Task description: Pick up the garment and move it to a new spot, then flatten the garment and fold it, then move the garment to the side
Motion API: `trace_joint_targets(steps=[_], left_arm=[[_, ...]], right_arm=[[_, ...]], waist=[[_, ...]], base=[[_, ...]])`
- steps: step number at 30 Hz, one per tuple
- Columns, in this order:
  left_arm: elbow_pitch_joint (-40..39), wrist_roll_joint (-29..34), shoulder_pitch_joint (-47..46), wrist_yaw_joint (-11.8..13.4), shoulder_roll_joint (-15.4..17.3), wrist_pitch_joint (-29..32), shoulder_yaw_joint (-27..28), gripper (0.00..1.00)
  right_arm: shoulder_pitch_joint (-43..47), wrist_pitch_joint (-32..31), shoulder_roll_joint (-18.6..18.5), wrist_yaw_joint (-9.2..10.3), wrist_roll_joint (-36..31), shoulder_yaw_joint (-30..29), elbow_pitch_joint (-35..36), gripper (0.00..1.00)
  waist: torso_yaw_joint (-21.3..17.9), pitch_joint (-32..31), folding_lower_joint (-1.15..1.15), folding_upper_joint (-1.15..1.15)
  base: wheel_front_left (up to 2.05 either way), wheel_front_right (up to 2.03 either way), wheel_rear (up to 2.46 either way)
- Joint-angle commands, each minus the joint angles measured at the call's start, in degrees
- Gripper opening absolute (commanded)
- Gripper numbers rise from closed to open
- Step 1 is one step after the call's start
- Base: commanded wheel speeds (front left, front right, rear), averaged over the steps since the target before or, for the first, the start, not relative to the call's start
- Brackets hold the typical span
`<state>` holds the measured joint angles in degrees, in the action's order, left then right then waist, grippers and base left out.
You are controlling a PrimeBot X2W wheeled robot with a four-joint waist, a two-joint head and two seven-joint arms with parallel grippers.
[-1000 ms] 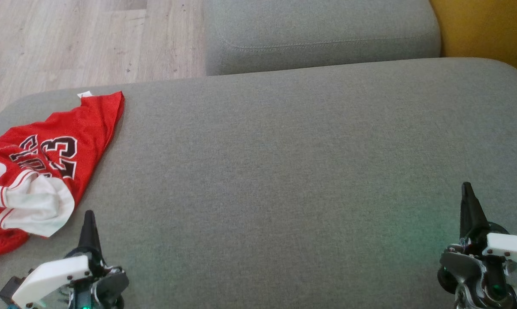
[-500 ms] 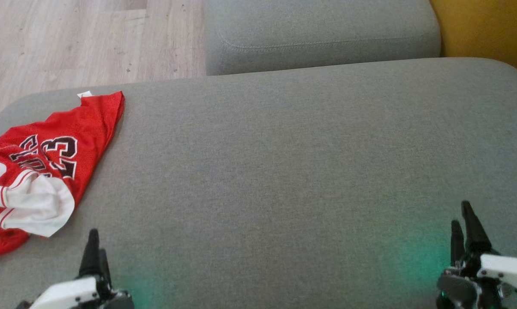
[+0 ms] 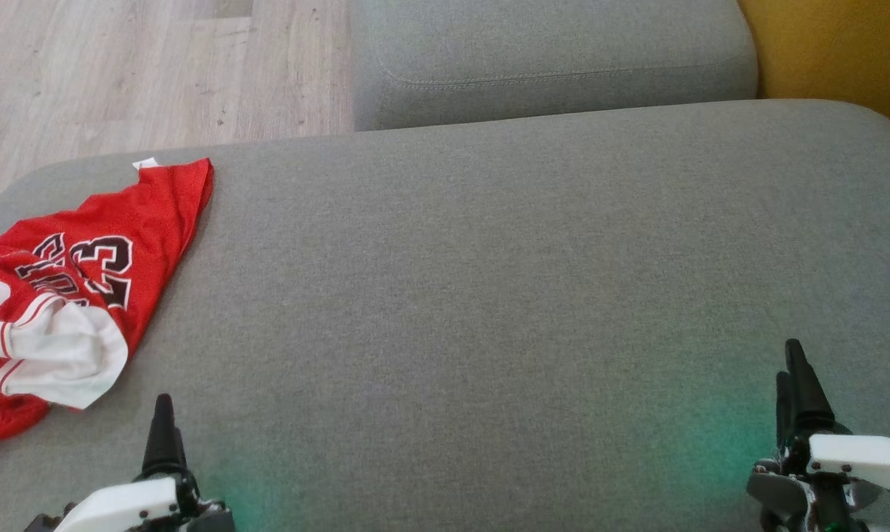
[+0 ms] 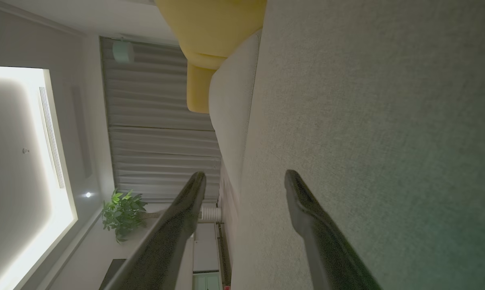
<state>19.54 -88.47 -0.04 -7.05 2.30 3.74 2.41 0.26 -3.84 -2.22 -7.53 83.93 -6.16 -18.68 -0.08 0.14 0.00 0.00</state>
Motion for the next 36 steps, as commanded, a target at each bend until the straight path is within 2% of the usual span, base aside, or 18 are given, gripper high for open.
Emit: trace_joint_targets(steps=[1, 13, 36], left_arm=[[-2.1, 1.0, -2.4, -0.1, 0.3, -0.6, 0.0, 1.00], [-3.0, 9.5, -2.4, 0.0, 0.3, -2.7, -0.8, 1.00], [-2.0, 30.7, -2.8, -0.1, 1.8, -6.5, -3.4, 1.00]], right_arm=[[-2.3, 0.6, -0.1, 0.01, -1.2, 0.3, 2.3, 1.00], [-2.2, 2.7, -0.3, 0.01, -12.7, 2.8, 4.6, 1.00], [-3.7, 6.6, -1.3, 0.02, -33.2, 8.2, 4.6, 1.00]], waist=[[0.0, 0.0, 0.00, 0.00], [0.1, -0.2, 0.00, 0.00], [0.1, -0.5, 0.00, 0.00]], base=[[0.00, 0.00, 0.00], [0.00, 0.00, 0.00], [0.00, 0.00, 0.00]])
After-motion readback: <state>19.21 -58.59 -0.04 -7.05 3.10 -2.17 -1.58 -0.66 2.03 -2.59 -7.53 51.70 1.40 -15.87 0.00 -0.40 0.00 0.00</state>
